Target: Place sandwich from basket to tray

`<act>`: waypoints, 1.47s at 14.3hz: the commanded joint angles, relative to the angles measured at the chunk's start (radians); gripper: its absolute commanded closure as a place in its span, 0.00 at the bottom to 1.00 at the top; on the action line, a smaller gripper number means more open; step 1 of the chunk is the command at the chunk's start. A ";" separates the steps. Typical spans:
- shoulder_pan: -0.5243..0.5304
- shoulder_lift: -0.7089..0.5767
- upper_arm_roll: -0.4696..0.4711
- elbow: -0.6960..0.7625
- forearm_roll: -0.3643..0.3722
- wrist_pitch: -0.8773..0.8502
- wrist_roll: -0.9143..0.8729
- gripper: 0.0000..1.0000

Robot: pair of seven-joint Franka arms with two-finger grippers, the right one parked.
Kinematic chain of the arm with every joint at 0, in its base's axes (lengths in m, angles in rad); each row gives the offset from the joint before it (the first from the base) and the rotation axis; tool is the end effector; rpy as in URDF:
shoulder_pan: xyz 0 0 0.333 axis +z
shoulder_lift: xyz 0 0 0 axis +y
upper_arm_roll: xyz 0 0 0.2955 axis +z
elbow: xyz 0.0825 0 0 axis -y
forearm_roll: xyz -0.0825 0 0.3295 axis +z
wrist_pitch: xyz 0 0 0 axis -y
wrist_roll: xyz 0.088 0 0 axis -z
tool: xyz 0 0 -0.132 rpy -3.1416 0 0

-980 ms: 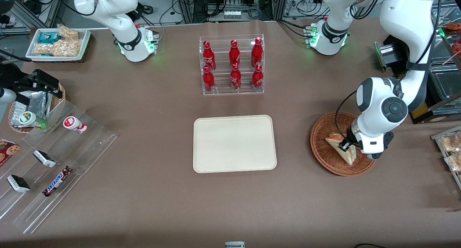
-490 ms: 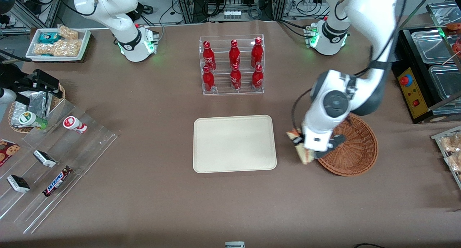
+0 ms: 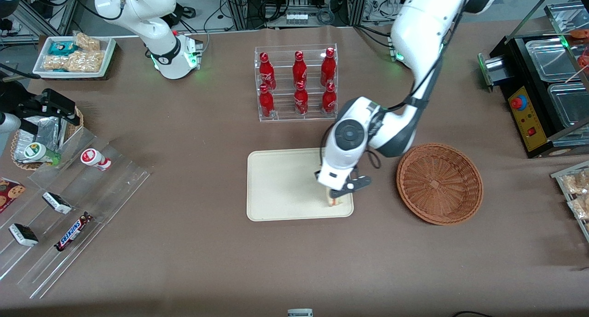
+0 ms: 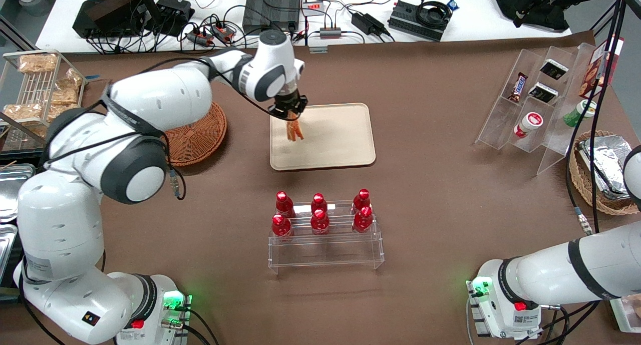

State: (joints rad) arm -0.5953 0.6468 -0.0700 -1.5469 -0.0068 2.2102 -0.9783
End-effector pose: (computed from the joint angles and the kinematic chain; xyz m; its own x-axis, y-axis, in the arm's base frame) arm 0.5149 -0.3965 0.2642 0.9453 0.3247 -0.0298 0.3258 -0.9446 0.0411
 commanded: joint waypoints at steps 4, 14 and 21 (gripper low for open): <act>-0.112 0.066 0.016 0.050 -0.012 0.130 0.004 0.94; -0.143 0.090 0.019 0.053 -0.002 0.157 -0.005 0.00; -0.058 -0.111 0.041 0.044 -0.004 -0.044 0.032 0.00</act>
State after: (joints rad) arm -0.7040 0.6185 -0.0332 -1.4694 -0.0067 2.2208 -0.9766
